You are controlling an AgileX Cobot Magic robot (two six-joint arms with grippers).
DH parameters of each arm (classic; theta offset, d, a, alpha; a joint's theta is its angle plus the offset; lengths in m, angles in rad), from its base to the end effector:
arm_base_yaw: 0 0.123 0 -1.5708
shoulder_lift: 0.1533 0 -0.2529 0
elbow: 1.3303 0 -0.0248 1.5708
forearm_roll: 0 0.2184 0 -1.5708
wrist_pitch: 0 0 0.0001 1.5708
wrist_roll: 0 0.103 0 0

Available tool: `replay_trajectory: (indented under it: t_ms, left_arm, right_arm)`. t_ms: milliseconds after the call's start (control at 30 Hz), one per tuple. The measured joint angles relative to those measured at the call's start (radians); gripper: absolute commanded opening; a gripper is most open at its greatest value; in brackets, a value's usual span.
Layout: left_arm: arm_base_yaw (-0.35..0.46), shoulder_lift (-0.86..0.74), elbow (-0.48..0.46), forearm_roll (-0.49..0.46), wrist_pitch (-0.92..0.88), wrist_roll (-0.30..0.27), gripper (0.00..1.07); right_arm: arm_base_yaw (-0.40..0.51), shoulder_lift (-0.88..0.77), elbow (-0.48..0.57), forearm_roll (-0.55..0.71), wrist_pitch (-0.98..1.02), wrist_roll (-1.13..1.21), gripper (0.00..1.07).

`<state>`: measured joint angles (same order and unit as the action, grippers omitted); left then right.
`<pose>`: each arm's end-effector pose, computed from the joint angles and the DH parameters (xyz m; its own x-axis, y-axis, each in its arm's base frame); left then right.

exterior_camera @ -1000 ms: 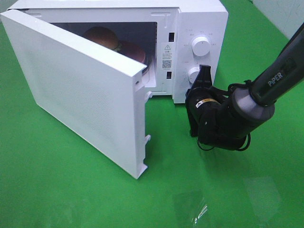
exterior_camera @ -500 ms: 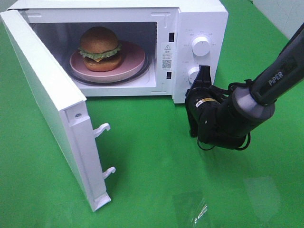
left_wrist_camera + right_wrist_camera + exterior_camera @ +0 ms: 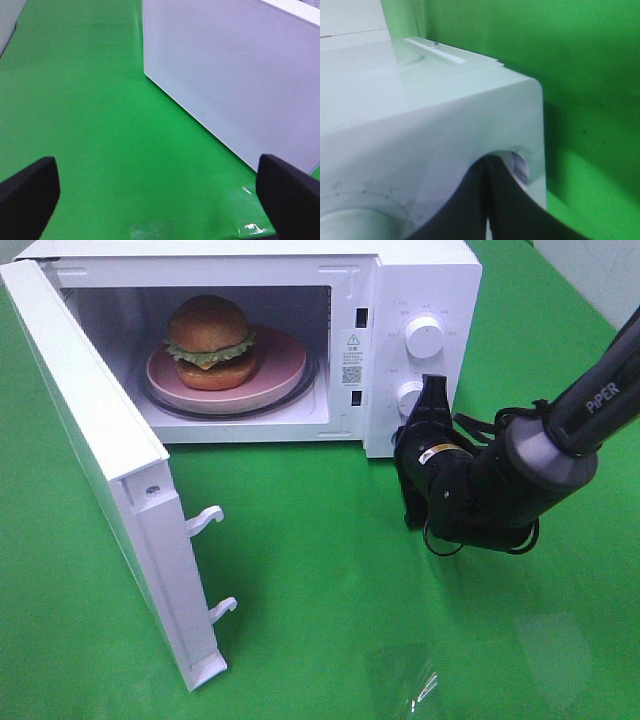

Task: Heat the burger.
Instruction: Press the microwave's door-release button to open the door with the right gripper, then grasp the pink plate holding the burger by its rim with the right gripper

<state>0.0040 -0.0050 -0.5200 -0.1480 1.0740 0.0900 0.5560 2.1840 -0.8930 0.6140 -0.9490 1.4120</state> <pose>0.0060 -0.0133 0.2610 -0.4392 0.0171 -0.8982 0.1207 0.9919 -0.0401 0.3332 0.1503 0.0787 -0.0235 0.9981 0.0571 0.3070 -0.0472 0.9505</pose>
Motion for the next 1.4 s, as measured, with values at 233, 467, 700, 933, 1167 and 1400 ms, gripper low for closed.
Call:
replay_trajectory:
  t_ms: [233, 467, 700, 933, 1167, 1400]
  left_arm:
    - [0.0, 0.0, 0.0, 0.0, 0.0, 0.0, 1.0]
    - [0.0, 0.0, 0.0, 0.0, 0.0, 0.0, 1.0]
    - [0.0, 0.0, 0.0, 0.0, 0.0, 0.0, 1.0]
    - [0.0, 0.0, 0.0, 0.0, 0.0, 0.0, 1.0]
    - [0.0, 0.0, 0.0, 0.0, 0.0, 0.0, 1.0]
    - [0.0, 0.0, 0.0, 0.0, 0.0, 0.0, 1.0]
  right_arm:
    - [-0.001, -0.078, 0.097, -0.087, -0.001, 0.002, 0.0]
    - [-0.003, -0.127, 0.168, -0.095, 0.025, -0.008, 0.0]
    - [-0.003, -0.236, 0.245, -0.096, 0.157, -0.174, 0.03]
    - [-0.003, -0.384, 0.267, -0.098, 0.357, -0.533, 0.05]
    - [-0.003, -0.494, 0.269, -0.099, 0.51, -0.859, 0.07]
    - [-0.003, -0.595, 0.269, -0.1, 0.709, -1.139, 0.09]
